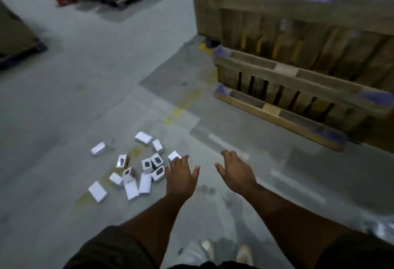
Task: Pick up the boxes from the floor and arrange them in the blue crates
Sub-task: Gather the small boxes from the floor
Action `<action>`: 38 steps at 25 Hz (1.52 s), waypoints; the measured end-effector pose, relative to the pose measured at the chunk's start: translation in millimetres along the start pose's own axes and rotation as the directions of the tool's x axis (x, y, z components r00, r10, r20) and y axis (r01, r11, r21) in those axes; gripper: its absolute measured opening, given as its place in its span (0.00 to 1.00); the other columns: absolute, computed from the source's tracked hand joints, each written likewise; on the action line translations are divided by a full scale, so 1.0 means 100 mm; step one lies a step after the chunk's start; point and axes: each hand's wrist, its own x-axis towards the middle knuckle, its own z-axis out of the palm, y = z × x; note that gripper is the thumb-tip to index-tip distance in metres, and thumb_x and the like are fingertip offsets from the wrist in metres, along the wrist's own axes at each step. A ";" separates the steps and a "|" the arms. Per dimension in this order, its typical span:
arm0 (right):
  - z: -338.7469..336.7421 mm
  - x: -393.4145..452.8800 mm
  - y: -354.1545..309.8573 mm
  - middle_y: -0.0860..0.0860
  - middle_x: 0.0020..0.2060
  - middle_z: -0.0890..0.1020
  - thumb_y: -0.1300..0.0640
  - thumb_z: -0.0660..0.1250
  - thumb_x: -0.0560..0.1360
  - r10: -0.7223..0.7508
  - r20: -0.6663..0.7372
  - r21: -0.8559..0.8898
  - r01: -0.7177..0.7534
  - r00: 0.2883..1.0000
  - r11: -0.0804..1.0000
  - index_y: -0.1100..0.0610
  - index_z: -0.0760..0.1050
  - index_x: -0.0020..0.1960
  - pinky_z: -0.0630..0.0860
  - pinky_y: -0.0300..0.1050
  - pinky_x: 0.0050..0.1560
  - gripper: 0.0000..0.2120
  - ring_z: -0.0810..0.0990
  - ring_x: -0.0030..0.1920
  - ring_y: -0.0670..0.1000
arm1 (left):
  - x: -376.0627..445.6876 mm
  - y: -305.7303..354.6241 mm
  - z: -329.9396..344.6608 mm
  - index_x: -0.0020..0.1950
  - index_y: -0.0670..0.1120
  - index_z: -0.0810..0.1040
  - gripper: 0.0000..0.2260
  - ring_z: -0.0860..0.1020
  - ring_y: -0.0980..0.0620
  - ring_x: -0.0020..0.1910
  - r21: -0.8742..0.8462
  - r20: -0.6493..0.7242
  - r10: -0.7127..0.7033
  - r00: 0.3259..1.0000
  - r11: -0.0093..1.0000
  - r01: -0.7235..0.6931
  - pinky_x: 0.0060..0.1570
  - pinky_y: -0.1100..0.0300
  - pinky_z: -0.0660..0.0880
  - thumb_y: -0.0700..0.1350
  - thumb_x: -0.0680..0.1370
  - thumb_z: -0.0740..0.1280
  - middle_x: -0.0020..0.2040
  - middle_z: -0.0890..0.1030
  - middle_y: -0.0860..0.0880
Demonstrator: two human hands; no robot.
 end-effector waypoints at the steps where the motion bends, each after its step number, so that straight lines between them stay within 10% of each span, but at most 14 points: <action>1: 0.04 0.09 -0.09 0.54 0.66 0.72 0.42 0.55 0.82 -0.037 0.016 0.001 0.037 0.999 0.999 0.54 0.63 0.73 0.75 0.50 0.55 0.24 0.78 0.60 0.56 | 0.03 -0.08 -0.02 0.72 0.46 0.71 0.25 0.70 0.44 0.71 0.012 -0.023 -0.037 0.999 0.999 0.038 0.71 0.45 0.64 0.60 0.81 0.60 0.67 0.76 0.45; 8: 0.37 0.86 -0.70 0.55 0.64 0.73 0.42 0.57 0.82 -0.205 0.183 -0.045 0.216 0.962 0.975 0.53 0.64 0.71 0.77 0.51 0.52 0.23 0.80 0.57 0.56 | 0.50 -0.82 0.11 0.60 0.44 0.80 0.20 0.79 0.40 0.59 -0.048 -0.122 -0.271 0.955 0.962 0.267 0.60 0.43 0.73 0.56 0.76 0.70 0.54 0.82 0.43; 25: 1.36 2.99 -2.33 0.55 0.64 0.72 0.44 0.57 0.81 -0.271 0.367 -0.028 0.302 0.890 0.953 0.54 0.65 0.71 0.75 0.52 0.53 0.23 0.78 0.59 0.59 | 2.21 -2.55 0.10 0.70 0.47 0.72 0.22 0.75 0.43 0.66 -0.222 0.126 -0.519 0.845 0.816 0.534 0.65 0.48 0.70 0.58 0.81 0.61 0.65 0.78 0.46; 38: 3.22 4.94 -2.48 0.55 0.61 0.74 0.47 0.58 0.82 -0.268 0.540 0.058 0.282 0.798 0.958 0.56 0.67 0.69 0.76 0.52 0.52 0.20 0.79 0.57 0.59 | 3.46 -3.34 1.46 0.73 0.48 0.68 0.23 0.79 0.48 0.62 -0.359 0.324 -0.744 0.585 0.475 0.803 0.61 0.54 0.75 0.54 0.80 0.66 0.64 0.79 0.46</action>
